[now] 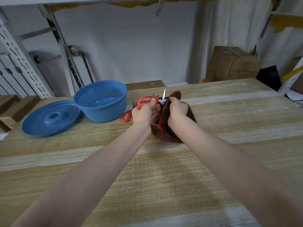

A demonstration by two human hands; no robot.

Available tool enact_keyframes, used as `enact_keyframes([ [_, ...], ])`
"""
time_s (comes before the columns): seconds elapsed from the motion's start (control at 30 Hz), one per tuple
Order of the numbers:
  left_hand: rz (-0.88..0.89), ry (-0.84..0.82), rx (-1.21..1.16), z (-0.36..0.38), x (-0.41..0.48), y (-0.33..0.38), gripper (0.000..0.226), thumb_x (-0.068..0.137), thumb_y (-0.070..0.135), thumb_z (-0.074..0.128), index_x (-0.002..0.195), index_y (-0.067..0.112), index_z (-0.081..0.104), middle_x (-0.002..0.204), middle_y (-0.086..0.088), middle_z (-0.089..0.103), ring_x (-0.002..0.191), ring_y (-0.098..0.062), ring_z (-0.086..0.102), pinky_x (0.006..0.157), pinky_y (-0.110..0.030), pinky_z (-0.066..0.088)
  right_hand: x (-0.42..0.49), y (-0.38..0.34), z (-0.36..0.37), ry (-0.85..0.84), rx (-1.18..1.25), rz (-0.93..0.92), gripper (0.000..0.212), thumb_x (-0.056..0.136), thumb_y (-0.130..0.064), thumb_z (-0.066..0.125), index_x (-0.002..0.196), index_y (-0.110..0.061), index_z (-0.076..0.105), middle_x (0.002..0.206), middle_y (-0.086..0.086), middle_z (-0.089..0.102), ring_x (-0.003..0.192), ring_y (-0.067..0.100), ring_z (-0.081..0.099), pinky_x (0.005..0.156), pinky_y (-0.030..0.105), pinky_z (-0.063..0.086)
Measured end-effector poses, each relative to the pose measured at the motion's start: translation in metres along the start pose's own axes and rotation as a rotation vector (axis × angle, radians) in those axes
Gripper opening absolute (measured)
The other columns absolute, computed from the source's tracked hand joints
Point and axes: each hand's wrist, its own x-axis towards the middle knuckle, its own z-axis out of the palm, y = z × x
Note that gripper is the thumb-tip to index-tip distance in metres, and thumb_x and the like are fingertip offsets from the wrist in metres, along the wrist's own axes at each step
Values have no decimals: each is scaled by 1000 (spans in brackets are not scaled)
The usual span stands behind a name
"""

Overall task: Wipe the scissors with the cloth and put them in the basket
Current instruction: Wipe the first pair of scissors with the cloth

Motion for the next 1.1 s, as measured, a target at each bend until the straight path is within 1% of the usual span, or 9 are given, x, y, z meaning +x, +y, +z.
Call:
enact_keyframes([
  [0.13,-4,-1,9,-9,2,3,16,91,15,66,95,-1,66,97,-17,72,91,-25,72,87,-35,57,7,-12,-6,67,-6,0,12,91,-13,60,100,-5,60,87,6,63,80,25,61,82,36,54],
  [0.27,-53,-43,-10,-26,8,13,18,90,13,66,98,-3,63,91,-18,72,85,-26,73,75,-32,60,22,-26,-22,47,-146,-198,29,95,-24,58,119,-7,60,111,5,65,101,24,62,92,34,50],
  [0.33,-91,-71,52,-31,10,18,26,89,14,67,107,-4,63,91,-18,72,83,-25,73,69,-32,60,22,-29,-21,-39,-329,-440,23,99,-30,51,104,-13,64,99,4,67,97,24,62,89,35,50],
  [0.43,-113,-137,192,-34,11,22,28,91,13,65,112,-4,63,94,-18,73,85,-27,73,71,-34,59,13,-32,-20,-117,-698,-1001,34,102,-29,39,71,-18,46,68,-4,48,77,24,50,71,35,38],
  [0.53,-96,-178,287,-37,10,27,24,92,12,61,112,-2,64,99,-20,71,86,-30,72,65,-32,59,13,-27,-27,-267,-1169,-1429,40,99,-35,32,89,-7,58,87,10,58,88,32,53,75,42,44],
  [0.63,-48,-205,354,-41,8,30,20,92,11,61,107,-2,65,89,-18,70,77,-27,72,65,-32,59,19,-15,-36,-439,-1588,-1575,42,96,-37,42,121,-11,63,106,11,58,101,33,51,85,43,43],
  [0.7,-22,-220,383,-43,7,31,15,92,12,61,100,0,67,85,-16,69,77,-25,71,72,-34,60,17,-13,-37,-423,-1563,-1556,39,94,-29,55,128,-10,59,108,11,56,102,33,52,86,42,41],
  [0.9,-7,-248,419,-44,8,34,10,91,12,64,91,3,68,80,-13,72,77,-24,72,72,-31,59,2,-26,-32,-102,-1032,-1376,23,91,-23,63,110,-12,58,99,3,70,86,30,66,70,39,50],
  [1.1,-49,-284,536,-39,8,33,14,88,9,65,98,-1,68,79,-14,71,73,-23,71,71,-30,60,0,-23,-26,-258,-771,-1407,9,89,-12,64,91,-5,59,86,0,59,80,20,58,73,30,44],
])
